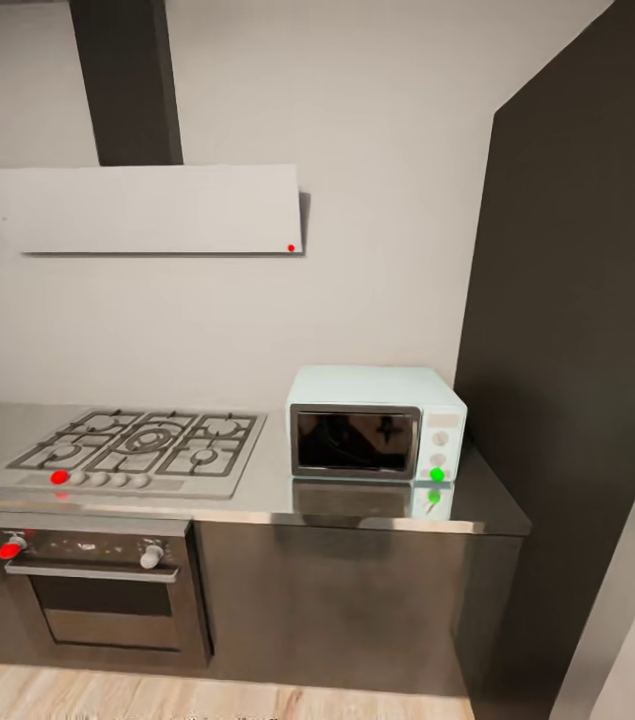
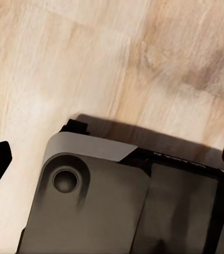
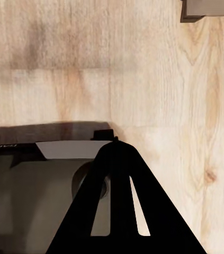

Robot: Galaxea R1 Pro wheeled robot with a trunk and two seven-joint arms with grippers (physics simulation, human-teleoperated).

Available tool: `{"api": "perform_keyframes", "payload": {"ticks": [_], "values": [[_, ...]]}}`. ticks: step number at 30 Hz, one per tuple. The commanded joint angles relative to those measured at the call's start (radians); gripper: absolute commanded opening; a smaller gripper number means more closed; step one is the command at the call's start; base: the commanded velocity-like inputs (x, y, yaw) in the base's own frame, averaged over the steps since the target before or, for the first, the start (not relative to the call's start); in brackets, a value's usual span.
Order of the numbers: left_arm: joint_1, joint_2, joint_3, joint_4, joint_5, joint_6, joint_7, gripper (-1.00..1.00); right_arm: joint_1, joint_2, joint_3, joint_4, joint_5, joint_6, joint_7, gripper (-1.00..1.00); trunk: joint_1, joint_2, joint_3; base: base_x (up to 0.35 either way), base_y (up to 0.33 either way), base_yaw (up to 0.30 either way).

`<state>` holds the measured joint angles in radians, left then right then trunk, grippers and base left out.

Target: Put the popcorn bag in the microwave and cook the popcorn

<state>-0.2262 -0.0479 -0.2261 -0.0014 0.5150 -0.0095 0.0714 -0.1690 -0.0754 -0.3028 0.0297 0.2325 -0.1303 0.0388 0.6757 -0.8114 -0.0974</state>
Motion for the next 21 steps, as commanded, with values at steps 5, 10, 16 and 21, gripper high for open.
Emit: {"api": "perform_keyframes", "payload": {"ticks": [5,10,16,21], "values": [[-0.001,-0.001,-0.009,0.0,0.005,-0.004,0.003,1.0,-0.001,-0.001,-0.009,0.003,0.008,-0.006,0.003,-1.0,0.0,-0.001,-0.002,0.0,0.0,0.274],[-0.001,0.06,0.022,-0.006,0.149,-0.098,-0.085,1.0,-0.001,0.034,0.012,-0.002,0.066,-0.017,-0.013,-1.0,0.0,-0.001,-0.002,0.0,0.0,0.069],[-0.001,0.06,0.022,-0.006,0.149,-0.098,-0.085,1.0,-0.001,0.034,0.012,-0.002,0.066,-0.017,-0.013,-1.0,0.0,-0.001,-0.002,0.0,0.0,0.0],[-0.001,0.06,0.022,-0.006,0.149,-0.098,-0.085,1.0,-0.001,0.034,0.012,-0.002,0.066,-0.017,-0.013,-1.0,0.0,-0.001,-0.002,0.0,0.0,0.0]]}}
